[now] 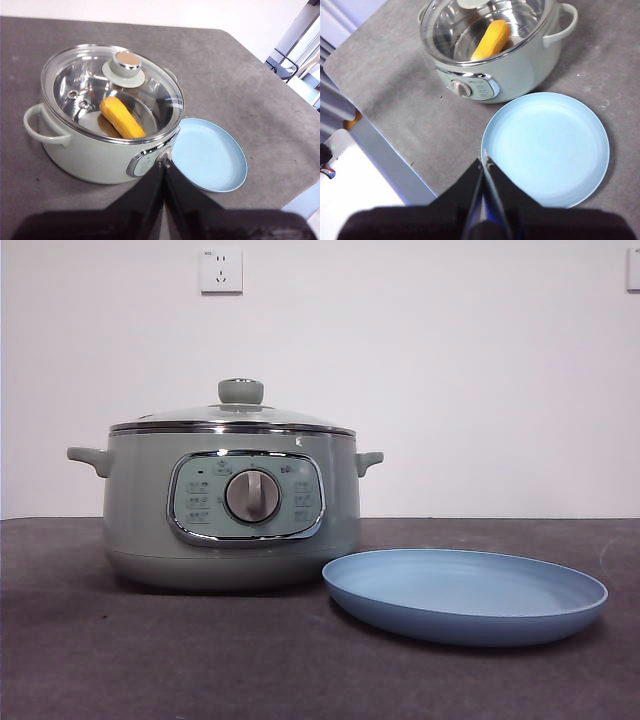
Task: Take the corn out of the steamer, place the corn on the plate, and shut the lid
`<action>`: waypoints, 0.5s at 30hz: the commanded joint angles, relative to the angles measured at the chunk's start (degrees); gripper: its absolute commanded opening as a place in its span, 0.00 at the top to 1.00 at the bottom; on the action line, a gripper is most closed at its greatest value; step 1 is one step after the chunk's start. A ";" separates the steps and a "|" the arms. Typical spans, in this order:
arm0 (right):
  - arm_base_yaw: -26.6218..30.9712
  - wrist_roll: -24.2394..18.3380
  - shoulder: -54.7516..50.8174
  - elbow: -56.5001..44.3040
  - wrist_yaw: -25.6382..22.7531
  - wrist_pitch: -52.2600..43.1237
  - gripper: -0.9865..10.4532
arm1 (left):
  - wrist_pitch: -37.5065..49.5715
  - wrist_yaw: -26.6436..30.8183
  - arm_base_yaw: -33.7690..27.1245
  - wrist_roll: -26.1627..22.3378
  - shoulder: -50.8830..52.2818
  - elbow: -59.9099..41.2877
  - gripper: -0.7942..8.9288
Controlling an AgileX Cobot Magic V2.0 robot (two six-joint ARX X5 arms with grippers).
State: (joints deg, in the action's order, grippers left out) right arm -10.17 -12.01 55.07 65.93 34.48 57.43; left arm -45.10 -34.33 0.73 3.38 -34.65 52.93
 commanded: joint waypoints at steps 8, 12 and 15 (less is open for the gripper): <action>-0.17 0.24 0.02 0.20 -0.11 -0.13 0.50 | 0.50 -0.46 0.09 -1.09 0.02 0.04 0.32; -0.17 0.68 0.02 0.20 -0.09 -0.15 0.39 | 1.11 -0.46 0.09 -1.11 0.02 0.07 0.32; -0.17 0.68 0.02 0.20 -0.09 -0.15 0.39 | 2.47 -0.46 0.09 -1.09 -0.09 0.07 0.32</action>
State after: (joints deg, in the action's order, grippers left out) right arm -10.22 -11.77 55.07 65.93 34.39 57.43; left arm -43.55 -34.35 0.73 2.98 -34.72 52.93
